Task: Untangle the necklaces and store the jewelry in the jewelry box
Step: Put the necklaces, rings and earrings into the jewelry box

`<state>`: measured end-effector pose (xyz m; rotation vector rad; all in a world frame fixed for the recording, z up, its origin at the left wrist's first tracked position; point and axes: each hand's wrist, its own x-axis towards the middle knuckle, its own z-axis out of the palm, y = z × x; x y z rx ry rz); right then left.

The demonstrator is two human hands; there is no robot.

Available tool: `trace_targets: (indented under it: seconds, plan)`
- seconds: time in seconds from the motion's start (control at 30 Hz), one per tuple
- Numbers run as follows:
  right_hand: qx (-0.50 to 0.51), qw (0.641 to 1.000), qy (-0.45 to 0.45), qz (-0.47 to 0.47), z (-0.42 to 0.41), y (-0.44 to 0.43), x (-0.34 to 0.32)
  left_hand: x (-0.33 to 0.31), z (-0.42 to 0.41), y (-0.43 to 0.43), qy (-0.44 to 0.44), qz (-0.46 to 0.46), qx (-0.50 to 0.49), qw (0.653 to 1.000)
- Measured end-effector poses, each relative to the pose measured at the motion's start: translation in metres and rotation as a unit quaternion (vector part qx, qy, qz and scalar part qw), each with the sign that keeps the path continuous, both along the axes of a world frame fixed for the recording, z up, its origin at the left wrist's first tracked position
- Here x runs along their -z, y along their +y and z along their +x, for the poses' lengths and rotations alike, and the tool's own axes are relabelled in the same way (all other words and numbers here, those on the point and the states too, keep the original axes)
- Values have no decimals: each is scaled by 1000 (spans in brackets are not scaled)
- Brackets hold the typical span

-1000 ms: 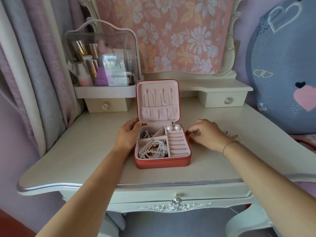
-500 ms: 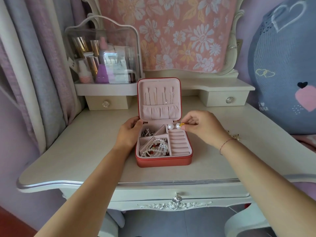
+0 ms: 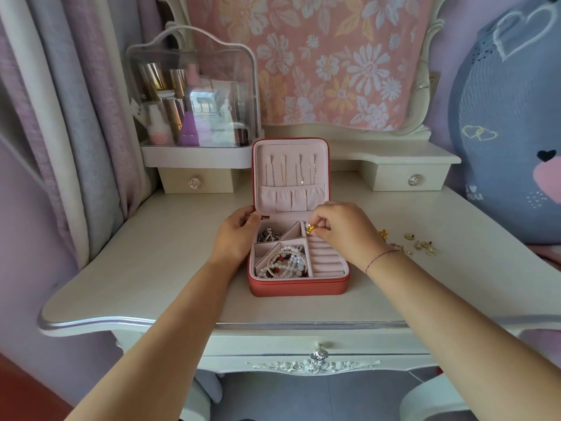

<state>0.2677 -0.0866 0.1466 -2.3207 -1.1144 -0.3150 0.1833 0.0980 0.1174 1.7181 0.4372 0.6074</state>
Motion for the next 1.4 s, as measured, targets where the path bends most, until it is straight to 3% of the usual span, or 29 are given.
trace_targets:
  seconds: [0.17, 0.53, 0.73, 0.83, 0.93, 1.1, 1.4]
  plan:
    - [-18, 997, -15, -70, -4, -3, -4, 0, 0, 0, -1, 4, 0, 1000]
    - [29, 1000, 4, -7, -6, 2, 1, 1, 1, 1, -2, 12, 0, 1000]
    - [-2, 1000, 3, -16, -7, -3, 0, 2, 2, 2, -3, -2, -1, 1000]
    - [-13, 996, 56, 65, -3, -14, 0, 3, 2, 3, 1, -3, 2, 1000]
    - [57, 986, 77, 137, 19, -44, -2, 5, 2, 4, -2, -9, 6, 1000]
    - [136, 978, 150, 50, 64, -99, 9, 6, 4, 6, -2, -9, 5, 1000]
    - [101, 977, 187, -9, 76, -105, 19, 6, 4, 6, 2, -2, -6, 1000]
